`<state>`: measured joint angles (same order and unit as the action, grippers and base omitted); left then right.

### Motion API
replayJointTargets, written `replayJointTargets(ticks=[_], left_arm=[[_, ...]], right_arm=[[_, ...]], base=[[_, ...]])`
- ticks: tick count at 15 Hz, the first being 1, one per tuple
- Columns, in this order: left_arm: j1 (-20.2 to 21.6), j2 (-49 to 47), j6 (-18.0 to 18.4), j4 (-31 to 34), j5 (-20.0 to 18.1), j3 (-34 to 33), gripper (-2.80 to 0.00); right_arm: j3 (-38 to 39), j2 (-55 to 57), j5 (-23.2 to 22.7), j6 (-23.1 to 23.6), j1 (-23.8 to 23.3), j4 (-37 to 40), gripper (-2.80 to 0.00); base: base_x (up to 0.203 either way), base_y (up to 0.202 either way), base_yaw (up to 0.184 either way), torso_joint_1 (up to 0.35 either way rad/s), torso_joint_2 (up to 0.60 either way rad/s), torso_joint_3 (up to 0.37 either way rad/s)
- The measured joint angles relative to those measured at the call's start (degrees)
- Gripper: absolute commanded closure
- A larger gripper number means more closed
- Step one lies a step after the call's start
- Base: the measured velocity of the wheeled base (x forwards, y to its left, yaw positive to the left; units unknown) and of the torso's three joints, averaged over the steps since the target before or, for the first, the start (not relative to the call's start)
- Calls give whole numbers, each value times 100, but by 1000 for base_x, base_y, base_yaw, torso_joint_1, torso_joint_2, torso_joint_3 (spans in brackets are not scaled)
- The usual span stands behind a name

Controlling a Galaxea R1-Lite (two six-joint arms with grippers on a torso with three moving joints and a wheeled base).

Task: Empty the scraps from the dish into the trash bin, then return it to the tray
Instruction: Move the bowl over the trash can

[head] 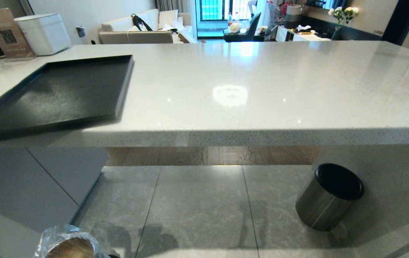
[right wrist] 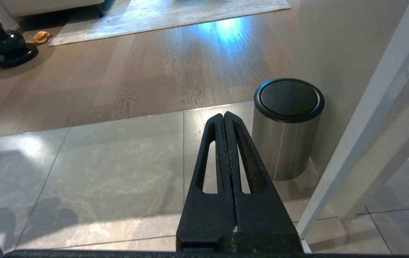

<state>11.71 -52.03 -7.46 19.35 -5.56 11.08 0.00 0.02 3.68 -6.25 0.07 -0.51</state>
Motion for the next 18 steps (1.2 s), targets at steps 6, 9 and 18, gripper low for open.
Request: replayJointTargets(ticks=[6,9,18], left_arm=[[85,0,5,-11,-22,-26,0],[106,0,7,-13,-20,-28,0],[111,-4,13,-15,-34,-28,0]], right_arm=[[0,0,4,4,0,10,0],[0,0,1,2,0,10,0],[0,0,1,4,0,10,0]], base=[[0,0,0,5,33,35],[0,0,0,0,0,0],[-8,0,0,1,0,0]])
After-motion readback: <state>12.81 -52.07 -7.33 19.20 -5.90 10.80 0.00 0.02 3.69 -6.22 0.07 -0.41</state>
